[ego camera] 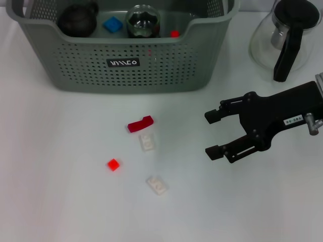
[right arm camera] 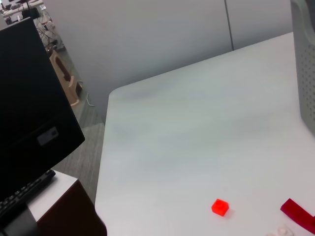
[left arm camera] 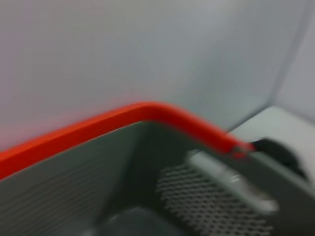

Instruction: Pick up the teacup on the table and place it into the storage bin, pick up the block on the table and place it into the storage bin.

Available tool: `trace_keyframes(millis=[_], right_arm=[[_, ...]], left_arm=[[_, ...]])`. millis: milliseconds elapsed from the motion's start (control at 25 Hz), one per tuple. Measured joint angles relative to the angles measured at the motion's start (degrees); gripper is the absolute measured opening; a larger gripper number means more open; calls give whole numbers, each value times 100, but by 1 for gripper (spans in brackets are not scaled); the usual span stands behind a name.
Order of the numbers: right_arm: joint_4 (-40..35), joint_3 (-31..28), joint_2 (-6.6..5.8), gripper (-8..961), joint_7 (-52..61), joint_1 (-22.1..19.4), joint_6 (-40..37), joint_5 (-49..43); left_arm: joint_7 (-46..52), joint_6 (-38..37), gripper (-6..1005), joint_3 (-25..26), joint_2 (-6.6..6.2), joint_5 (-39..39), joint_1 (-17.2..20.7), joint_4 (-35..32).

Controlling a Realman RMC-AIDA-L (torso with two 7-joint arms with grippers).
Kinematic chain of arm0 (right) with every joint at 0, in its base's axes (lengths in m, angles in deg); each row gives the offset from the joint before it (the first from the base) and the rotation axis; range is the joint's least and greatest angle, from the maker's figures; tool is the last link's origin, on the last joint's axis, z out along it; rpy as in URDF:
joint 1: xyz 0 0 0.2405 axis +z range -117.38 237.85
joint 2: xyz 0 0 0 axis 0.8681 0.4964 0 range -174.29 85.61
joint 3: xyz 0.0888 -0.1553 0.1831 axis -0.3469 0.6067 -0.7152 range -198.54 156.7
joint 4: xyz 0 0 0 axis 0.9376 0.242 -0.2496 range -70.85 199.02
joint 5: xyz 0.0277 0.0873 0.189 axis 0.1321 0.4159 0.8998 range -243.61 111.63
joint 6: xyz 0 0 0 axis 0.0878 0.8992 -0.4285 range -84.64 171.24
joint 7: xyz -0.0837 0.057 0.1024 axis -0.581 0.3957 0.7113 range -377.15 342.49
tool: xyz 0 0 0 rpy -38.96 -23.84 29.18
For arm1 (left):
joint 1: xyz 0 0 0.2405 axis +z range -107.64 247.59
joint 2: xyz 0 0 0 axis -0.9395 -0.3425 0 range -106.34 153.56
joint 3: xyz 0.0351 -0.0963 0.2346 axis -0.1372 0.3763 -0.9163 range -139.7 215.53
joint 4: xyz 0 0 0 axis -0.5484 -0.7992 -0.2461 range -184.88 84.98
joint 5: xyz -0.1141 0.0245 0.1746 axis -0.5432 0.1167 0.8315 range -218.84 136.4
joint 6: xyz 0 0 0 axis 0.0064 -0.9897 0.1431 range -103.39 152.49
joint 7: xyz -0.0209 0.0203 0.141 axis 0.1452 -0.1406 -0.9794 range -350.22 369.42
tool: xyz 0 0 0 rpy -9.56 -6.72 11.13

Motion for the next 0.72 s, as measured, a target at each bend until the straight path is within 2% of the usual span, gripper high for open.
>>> trace_keyframes(millis=[120, 240, 280, 320, 360, 480, 600, 720], right_arm=[[26, -42, -8, 928, -20, -15, 17, 2], [32, -46, -11, 928, -31, -55, 33, 3], [35, -47, -14, 928, -39, -67, 38, 3], [39, -73, -26, 928, -63, -83, 40, 3], [42, -99, -32, 928, -76, -89, 39, 4], [46, -137, -42, 927, -94, -99, 40, 5], [48, -179, -55, 927, -99, -106, 39, 7], [57, -242, -57, 927, -100, -113, 42, 7]], left_arm=[[85, 432, 209, -14, -41, 406, -220, 419], [165, 555, 212, -22, -2, 647, -262, 332], [210, 471, 249, -24, 11, 690, -254, 195], [343, 190, 285, -1, 37, 704, -192, -221], [343, 190, 322, -1, 37, 704, -192, -221], [560, -365, 432, 40, 62, 572, -26, -1053], [529, -1392, 522, 53, 68, 42, 212, -2041], [215, -2464, 611, 38, 72, -675, 382, -2513]])
